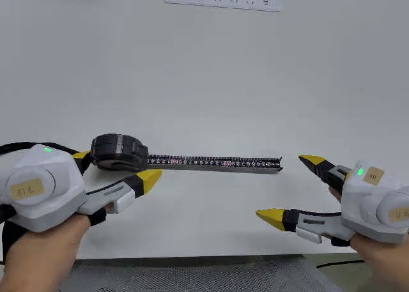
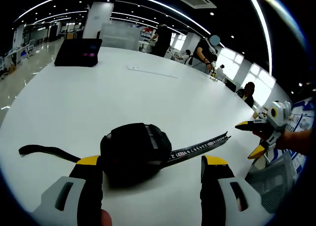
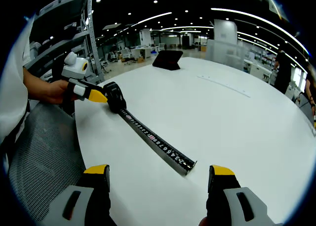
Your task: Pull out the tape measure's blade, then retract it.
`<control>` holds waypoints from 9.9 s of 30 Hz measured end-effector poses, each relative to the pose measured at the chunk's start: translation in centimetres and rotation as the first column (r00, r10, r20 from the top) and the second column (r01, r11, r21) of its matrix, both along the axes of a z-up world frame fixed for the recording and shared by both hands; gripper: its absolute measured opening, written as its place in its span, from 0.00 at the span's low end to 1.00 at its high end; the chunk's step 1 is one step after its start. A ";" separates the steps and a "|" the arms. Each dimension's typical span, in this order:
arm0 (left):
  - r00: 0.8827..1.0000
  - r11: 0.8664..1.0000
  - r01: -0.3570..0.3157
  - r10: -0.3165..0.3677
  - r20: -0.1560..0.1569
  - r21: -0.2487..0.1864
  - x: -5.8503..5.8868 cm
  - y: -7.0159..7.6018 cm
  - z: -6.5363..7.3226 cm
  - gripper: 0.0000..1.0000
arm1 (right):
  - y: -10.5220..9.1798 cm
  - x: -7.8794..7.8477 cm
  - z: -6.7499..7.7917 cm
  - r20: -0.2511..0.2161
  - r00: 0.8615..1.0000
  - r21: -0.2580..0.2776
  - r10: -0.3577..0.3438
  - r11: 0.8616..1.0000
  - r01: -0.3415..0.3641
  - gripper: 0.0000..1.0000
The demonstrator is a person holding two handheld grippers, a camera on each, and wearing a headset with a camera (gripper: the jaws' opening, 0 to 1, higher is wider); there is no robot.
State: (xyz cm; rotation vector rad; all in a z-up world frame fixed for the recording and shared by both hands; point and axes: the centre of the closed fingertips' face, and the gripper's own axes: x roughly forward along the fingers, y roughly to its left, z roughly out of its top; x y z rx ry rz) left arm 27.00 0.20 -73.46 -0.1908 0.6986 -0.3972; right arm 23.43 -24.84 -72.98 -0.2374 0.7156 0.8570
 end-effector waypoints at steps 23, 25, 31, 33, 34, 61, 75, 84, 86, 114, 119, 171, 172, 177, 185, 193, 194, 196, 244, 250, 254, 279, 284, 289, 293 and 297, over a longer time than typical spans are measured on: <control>0.995 0.993 -0.098 0.098 -0.005 0.064 1.1 0.8 -0.9 0.67 | -0.5 2.6 -0.8 0.023 0.996 -0.047 0.085 0.995 -0.084 0.64; 0.995 0.992 -0.098 0.099 -0.005 0.074 1.2 0.9 -1.0 0.66 | -0.5 2.7 -0.9 0.025 0.995 -0.053 0.100 0.994 -0.099 0.61; 0.992 0.990 -0.124 0.126 -0.016 0.064 1.6 1.0 -1.2 0.64 | -0.8 3.1 -1.4 0.021 0.988 -0.090 0.151 0.985 -0.149 0.54; 0.991 0.989 -0.130 0.131 -0.018 0.066 1.6 1.1 -1.3 0.64 | -0.9 3.2 -1.5 0.018 0.986 -0.101 0.168 0.981 -0.166 0.52; 0.990 0.989 -0.137 0.139 -0.021 0.059 1.7 1.1 -1.3 0.64 | -1.0 3.2 -1.6 0.016 0.984 -0.109 0.176 0.979 -0.173 0.51; 0.985 0.985 -0.170 0.172 -0.034 0.038 2.2 1.4 -1.6 0.61 | -1.7 4.2 -3.0 -0.061 0.936 -0.203 0.347 0.914 -0.352 0.33; 0.985 0.985 -0.166 0.167 -0.036 0.036 2.3 1.3 -1.7 0.61 | -1.7 4.3 -3.7 -0.136 0.881 -0.244 0.454 0.846 -0.474 0.22; 0.985 0.986 -0.165 0.166 -0.037 0.036 2.2 1.3 -1.7 0.61 | -1.6 4.2 -4.1 -0.167 0.843 -0.268 0.511 0.799 -0.538 0.21; 0.985 0.986 -0.165 0.166 -0.037 0.036 2.2 1.3 -1.7 0.61 | -1.6 4.0 -4.3 -0.177 0.835 -0.276 0.522 0.788 -0.551 0.20; 0.984 0.983 -0.175 0.177 -0.026 0.052 2.2 1.4 -1.5 0.61 | -1.5 4.1 -4.7 -0.209 0.799 -0.335 0.564 0.726 -0.601 0.12; 0.981 0.979 -0.194 0.194 0.001 0.056 2.2 1.4 -1.2 0.61 | -1.5 4.2 -4.7 -0.209 0.805 -0.325 0.555 0.737 -0.592 0.12; 0.985 0.983 -0.168 0.170 -0.025 0.071 2.3 1.7 -1.4 0.57 | 1.3 4.2 -3.9 -0.187 0.806 -0.259 0.561 0.764 -0.591 0.10; 0.985 0.983 -0.168 0.170 -0.026 0.071 2.3 1.7 -1.4 0.57 | 1.6 4.2 -4.0 -0.187 0.804 -0.258 0.564 0.762 -0.594 0.10; 0.985 0.984 -0.167 0.169 -0.027 0.069 2.3 1.7 -1.4 0.57 | 2.3 4.1 -4.0 -0.184 0.802 -0.242 0.569 0.764 -0.598 0.10; 0.987 0.985 -0.158 0.159 -0.022 0.064 2.2 1.7 -1.4 0.57 | 3.2 3.8 -3.9 -0.179 0.803 -0.209 0.569 0.775 -0.596 0.10; 0.987 0.986 -0.157 0.159 -0.023 0.062 2.2 1.8 -1.4 0.57 | 4.1 4.1 -3.8 -0.170 0.802 -0.192 0.573 0.779 -0.597 0.10; 0.987 0.986 -0.157 0.159 -0.024 0.061 2.2 1.8 -1.4 0.57 | 4.3 4.1 -3.8 -0.169 0.802 -0.191 0.573 0.779 -0.597 0.10; 0.987 0.986 -0.156 0.158 -0.024 0.061 2.2 1.8 -1.4 0.57 | 4.5 4.1 -3.8 -0.168 0.800 -0.187 0.576 0.778 -0.599 0.10; 0.988 0.987 -0.153 0.154 -0.027 0.046 2.1 1.6 -1.3 0.57 | 9.9 4.1 -4.0 -0.148 0.771 -0.120 0.619 0.763 -0.636 0.10; 0.988 0.988 -0.150 0.151 -0.027 0.045 2.1 1.6 -1.3 0.57 | 10.2 4.1 -4.1 -0.148 0.770 -0.116 0.620 0.763 -0.636 0.10; 0.988 0.988 -0.150 0.151 -0.027 0.044 2.1 1.6 -1.3 0.57 | 10.2 4.1 -4.3 -0.148 0.771 -0.114 0.620 0.763 -0.636 0.10; 0.988 0.988 -0.150 0.151 -0.026 0.036 2.1 1.7 -1.4 0.57 | 11.8 4.6 -4.5 -0.135 0.764 -0.100 0.631 0.759 -0.644 0.10; 0.988 0.988 -0.150 0.151 -0.026 0.034 2.1 1.7 -1.4 0.57 | 12.3 4.5 -4.5 -0.134 0.761 -0.095 0.635 0.756 -0.648 0.10; 0.988 0.988 -0.151 0.152 -0.027 0.034 2.1 1.7 -1.4 0.57 | 12.7 4.5 -4.5 -0.133 0.759 -0.089 0.637 0.755 -0.649 0.10; 0.988 0.988 -0.151 0.152 -0.027 0.033 2.1 1.7 -1.3 0.57 | 12.9 4.5 -4.4 -0.131 0.758 -0.086 0.639 0.755 -0.650 0.10; 0.988 0.988 -0.151 0.152 -0.027 0.033 2.1 1.7 -1.3 0.57 | 13.2 4.5 -4.4 -0.130 0.757 -0.082 0.641 0.754 -0.652 0.10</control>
